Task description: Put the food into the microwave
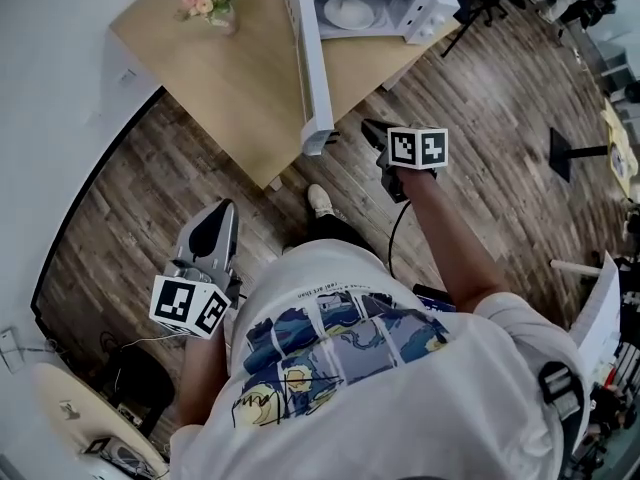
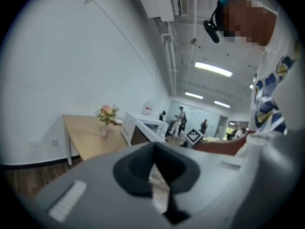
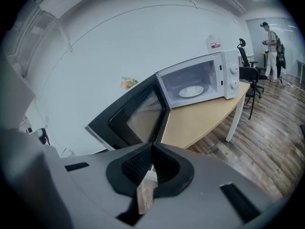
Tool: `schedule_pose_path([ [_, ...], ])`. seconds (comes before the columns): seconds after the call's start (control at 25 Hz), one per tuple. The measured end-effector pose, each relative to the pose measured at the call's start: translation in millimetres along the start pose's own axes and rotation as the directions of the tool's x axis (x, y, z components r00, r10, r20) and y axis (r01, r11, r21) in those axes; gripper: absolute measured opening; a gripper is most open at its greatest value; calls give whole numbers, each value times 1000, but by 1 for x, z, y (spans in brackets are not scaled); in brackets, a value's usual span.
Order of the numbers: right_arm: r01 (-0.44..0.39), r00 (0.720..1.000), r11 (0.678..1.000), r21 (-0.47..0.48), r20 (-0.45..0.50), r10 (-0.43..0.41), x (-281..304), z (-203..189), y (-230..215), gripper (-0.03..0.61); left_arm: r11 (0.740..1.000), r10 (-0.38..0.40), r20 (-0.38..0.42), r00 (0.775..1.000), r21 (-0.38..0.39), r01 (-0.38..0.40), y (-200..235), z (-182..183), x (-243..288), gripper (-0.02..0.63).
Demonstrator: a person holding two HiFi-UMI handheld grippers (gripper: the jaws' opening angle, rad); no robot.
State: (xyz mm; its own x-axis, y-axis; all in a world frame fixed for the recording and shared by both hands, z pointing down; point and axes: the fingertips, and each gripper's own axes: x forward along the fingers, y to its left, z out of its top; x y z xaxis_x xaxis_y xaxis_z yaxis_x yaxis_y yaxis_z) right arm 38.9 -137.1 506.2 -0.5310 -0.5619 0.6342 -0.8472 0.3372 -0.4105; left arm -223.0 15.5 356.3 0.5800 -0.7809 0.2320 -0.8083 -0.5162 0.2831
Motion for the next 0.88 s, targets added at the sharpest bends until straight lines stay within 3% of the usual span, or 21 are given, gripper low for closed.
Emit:
schedule_pose_path([
  [0.44, -53, 997, 996, -69, 48, 56, -62, -33, 63, 8, 999, -44, -14, 999, -13, 44, -21, -23, -32, 8],
  [0.88, -85, 995, 987, -136, 48, 92, -90, -58, 97, 8, 998, -57, -33, 998, -22, 56, -38, -43, -56, 8],
])
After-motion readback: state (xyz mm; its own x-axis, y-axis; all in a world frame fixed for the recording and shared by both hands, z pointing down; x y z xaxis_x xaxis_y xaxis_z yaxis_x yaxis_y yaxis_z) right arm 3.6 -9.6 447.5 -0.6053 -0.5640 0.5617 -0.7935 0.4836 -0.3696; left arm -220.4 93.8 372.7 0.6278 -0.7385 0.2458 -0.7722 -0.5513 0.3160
